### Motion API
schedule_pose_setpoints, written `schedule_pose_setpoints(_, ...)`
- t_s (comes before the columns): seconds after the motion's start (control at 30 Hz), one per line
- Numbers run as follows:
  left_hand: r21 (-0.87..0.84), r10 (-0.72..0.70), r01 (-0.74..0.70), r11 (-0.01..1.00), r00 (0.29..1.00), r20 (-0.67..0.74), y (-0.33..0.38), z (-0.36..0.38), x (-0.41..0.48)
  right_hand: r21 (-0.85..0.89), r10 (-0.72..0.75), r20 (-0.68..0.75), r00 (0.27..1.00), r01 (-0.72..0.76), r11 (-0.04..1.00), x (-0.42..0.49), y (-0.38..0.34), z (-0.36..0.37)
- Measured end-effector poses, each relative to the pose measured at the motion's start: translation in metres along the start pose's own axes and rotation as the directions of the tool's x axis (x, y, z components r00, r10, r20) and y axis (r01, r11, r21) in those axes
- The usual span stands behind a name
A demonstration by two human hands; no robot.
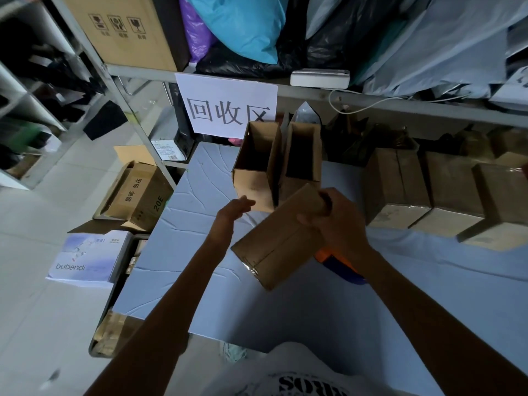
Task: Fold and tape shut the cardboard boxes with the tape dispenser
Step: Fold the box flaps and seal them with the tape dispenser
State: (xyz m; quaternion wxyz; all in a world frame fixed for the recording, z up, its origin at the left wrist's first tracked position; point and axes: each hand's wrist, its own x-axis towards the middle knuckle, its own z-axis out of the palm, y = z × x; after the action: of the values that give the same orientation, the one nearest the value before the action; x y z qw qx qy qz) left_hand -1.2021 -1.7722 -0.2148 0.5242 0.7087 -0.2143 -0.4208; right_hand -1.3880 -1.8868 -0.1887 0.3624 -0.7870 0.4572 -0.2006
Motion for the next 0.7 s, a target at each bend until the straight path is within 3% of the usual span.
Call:
schedule_pose_setpoints(0.1, -0.051, -0.062, 0.062, 0.997, 0.998, -0.003, -0.004, -0.016, 0.001, 0.052, 0.147, 0.006, 0.989, -0.147, 0.988, 0.001, 0.004, -0.004)
schedule_pose_setpoints(0.17, -0.11, -0.09, 0.09, 0.99, 0.996, 0.002, -0.006, -0.02, 0.0, 0.198, 0.263, 0.005, 0.965, -0.259, 0.945, 0.0, 0.014, -0.004)
schedule_pose_setpoints(0.23, -0.147, -0.105, 0.112, 0.983, 0.993, 0.059, -0.008, -0.021, -0.005, 0.341, 0.365, 0.047, 0.93, -0.359, 0.869, 0.0, 0.022, -0.002)
schedule_pose_setpoints(0.3, -0.126, -0.08, 0.097, 0.987, 0.988, 0.13, -0.011, -0.02, -0.008, 0.363, 0.404, 0.077, 0.912, -0.403, 0.84, -0.002, 0.028, 0.004)
schedule_pose_setpoints(0.4, -0.003, -0.04, 0.041, 0.999, 0.982, 0.185, -0.017, -0.024, -0.007, 0.234, 0.335, 0.027, 0.942, -0.331, 0.914, -0.005, 0.035, 0.014)
schedule_pose_setpoints(0.47, 0.065, -0.002, -0.012, 0.998, 0.978, 0.21, -0.019, -0.027, -0.006, 0.1, 0.211, 0.025, 0.977, -0.213, 0.972, -0.01, 0.033, 0.016)
schedule_pose_setpoints(0.53, 0.123, 0.005, -0.031, 0.992, 0.978, 0.208, -0.021, -0.03, -0.004, 0.158, 0.045, 0.126, 0.991, -0.065, 0.985, -0.016, 0.031, 0.016)
schedule_pose_setpoints(0.6, 0.133, 0.002, -0.022, 0.991, 0.989, 0.146, -0.023, -0.033, -0.001, 0.291, -0.042, 0.273, 0.961, -0.04, 0.956, -0.025, 0.027, 0.017)
schedule_pose_setpoints(0.7, 0.006, 0.018, -0.018, 1.0, 1.0, -0.022, -0.027, -0.03, -0.002, 0.2, -0.085, 0.249, 0.965, 0.035, 0.979, -0.031, 0.031, 0.027)
